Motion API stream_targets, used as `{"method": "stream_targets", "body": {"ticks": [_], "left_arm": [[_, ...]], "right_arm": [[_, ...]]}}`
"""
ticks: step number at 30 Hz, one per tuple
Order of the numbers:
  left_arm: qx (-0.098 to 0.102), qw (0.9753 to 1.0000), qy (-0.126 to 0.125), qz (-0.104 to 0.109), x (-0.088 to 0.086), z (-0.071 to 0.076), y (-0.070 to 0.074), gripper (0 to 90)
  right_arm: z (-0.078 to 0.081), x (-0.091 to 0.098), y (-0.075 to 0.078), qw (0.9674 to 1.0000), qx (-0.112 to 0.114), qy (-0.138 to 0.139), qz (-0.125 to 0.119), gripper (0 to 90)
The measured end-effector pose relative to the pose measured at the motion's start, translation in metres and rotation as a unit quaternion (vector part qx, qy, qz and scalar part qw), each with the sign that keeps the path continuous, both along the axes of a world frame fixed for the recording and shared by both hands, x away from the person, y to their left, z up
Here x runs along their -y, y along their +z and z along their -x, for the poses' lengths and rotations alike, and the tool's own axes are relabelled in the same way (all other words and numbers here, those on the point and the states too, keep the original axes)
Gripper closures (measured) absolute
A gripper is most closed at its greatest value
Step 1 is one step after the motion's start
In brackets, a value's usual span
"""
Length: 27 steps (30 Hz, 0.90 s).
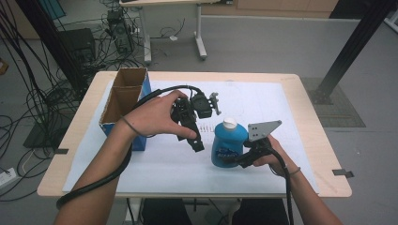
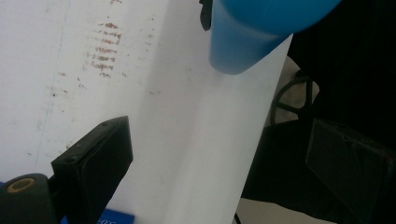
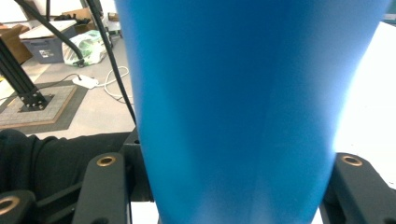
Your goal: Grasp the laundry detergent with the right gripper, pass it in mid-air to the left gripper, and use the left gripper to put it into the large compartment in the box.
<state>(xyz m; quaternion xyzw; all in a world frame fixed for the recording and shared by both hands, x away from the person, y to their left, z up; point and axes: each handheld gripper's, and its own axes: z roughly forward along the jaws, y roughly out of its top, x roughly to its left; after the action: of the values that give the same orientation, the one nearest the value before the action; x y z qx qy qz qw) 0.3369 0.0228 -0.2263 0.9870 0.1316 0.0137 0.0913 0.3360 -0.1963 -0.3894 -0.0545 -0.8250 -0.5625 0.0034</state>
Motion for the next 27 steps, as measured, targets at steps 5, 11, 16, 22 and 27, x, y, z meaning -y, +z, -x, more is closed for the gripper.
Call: {"method": "stream_targets", "body": {"ticks": [5, 11, 16, 22, 27], "left_arm": [[0.005, 1.0, 0.002, 0.002, 0.001, 0.0, 0.002, 5.9], [0.013, 0.9999, 0.0, 0.002, 0.002, 0.0, 0.005, 5.0], [0.013, 0.9999, -0.004, 0.002, 0.004, 0.002, 0.006, 5.5], [0.012, 0.9998, -0.018, -0.004, 0.009, 0.004, 0.008, 6.2], [0.013, 0.9995, -0.029, -0.009, 0.014, 0.006, 0.01, 6.2]], "right_arm": [[0.0, -0.005, 0.0, 1.0, -0.003, 0.007, 0.001, 40.9], [-0.001, -0.011, 0.001, 0.9999, -0.001, 0.017, 0.002, 40.9], [-0.001, -0.017, 0.003, 0.9997, 0.001, 0.026, 0.002, 40.9], [0.0, -0.023, 0.005, 0.9993, 0.0, 0.037, 0.004, 40.9], [0.0, -0.027, 0.005, 0.9991, 0.001, 0.042, 0.006, 41.0]]}}
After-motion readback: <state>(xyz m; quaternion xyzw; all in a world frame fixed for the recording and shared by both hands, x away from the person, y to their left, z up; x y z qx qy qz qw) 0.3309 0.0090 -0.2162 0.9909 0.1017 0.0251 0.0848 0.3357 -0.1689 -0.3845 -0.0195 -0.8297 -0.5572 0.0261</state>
